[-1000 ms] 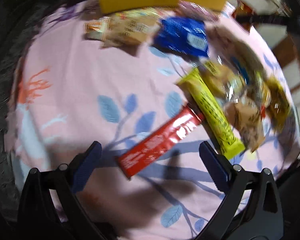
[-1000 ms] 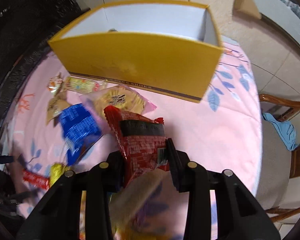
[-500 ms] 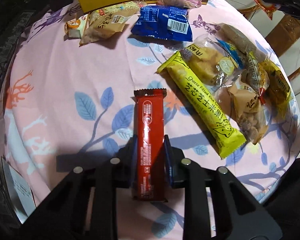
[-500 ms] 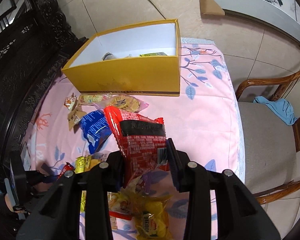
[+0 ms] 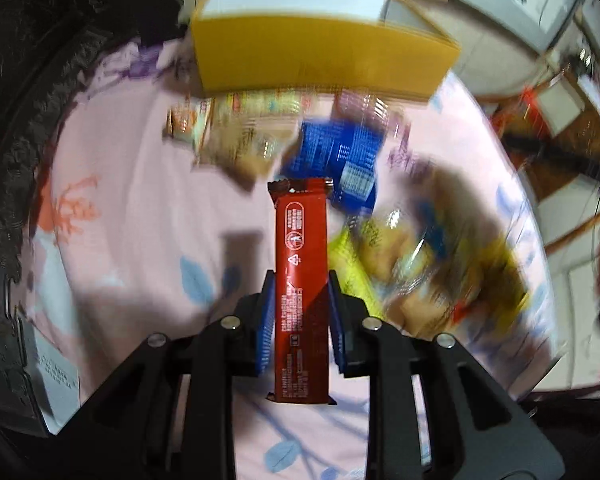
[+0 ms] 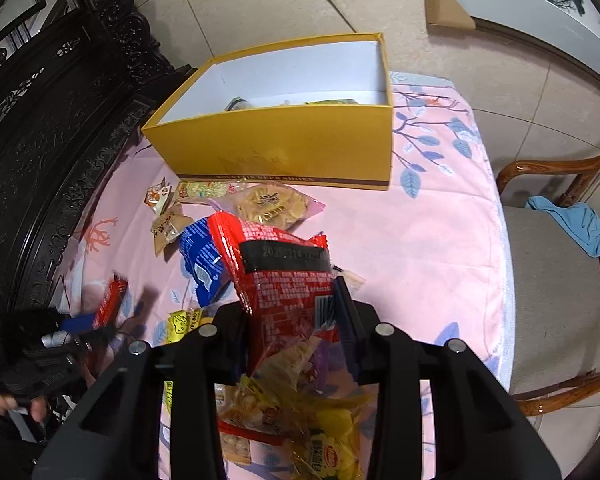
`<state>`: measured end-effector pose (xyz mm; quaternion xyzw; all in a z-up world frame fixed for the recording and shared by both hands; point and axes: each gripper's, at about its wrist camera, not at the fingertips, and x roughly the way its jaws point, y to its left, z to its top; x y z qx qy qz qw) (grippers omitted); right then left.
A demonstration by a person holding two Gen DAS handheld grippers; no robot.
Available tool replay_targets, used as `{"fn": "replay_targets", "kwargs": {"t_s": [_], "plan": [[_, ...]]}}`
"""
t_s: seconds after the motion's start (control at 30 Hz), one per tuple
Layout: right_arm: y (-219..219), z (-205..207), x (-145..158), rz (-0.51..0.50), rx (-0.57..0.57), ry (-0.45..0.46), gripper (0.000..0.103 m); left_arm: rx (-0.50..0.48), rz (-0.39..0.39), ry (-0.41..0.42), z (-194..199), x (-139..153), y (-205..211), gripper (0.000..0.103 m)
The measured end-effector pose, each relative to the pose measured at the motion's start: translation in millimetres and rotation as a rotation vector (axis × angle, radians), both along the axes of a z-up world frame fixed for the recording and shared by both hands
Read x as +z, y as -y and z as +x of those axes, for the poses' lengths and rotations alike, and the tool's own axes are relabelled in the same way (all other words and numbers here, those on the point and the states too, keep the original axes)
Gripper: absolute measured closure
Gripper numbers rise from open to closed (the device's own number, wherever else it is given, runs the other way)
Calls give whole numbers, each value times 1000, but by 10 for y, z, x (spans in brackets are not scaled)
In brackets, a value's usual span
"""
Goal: Organize snacks
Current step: 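Drop the red bag and red bar into the yellow box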
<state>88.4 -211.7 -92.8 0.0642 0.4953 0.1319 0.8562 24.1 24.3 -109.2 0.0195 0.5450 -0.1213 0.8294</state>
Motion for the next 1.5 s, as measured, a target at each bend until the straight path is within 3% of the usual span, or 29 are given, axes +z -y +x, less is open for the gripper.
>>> {"fn": "replay_targets", "kwargs": {"t_s": [0.23, 0.43, 0.7, 1.07, 1.13, 1.17, 1.27, 1.37, 1.43, 1.5], "plan": [[-123, 199, 99, 3, 38, 9, 65, 42, -16, 82, 687, 529, 222, 79], [-268, 720, 323, 4, 64, 67, 65, 113, -54, 133, 1553, 800, 361, 79], [-384, 1682, 393, 8, 25, 94, 65, 122, -30, 115, 2449, 757, 576, 79], [-349, 2017, 447, -50, -32, 120, 63, 150, -45, 117, 2737, 721, 482, 79], [-346, 2106, 461, -101, -53, 120, 44, 176, -43, 109, 2806, 746, 472, 39], [-330, 2138, 481, -136, -66, 126, 39, 204, -30, 98, 2846, 759, 450, 2], [-215, 2031, 568, -133, -57, 127, 39, 240, -14, 154, 2775, 837, 359, 2], [-150, 1655, 570, -122, -4, 110, 39, 246, 14, 166, 2575, 819, 270, 2], [-146, 1335, 418, -131, 36, 53, 39, 256, 14, 180, 2333, 775, 172, 2], [-124, 932, 72, -133, 59, -68, 39, 279, 16, 186, 2092, 709, 63, 2]]}}
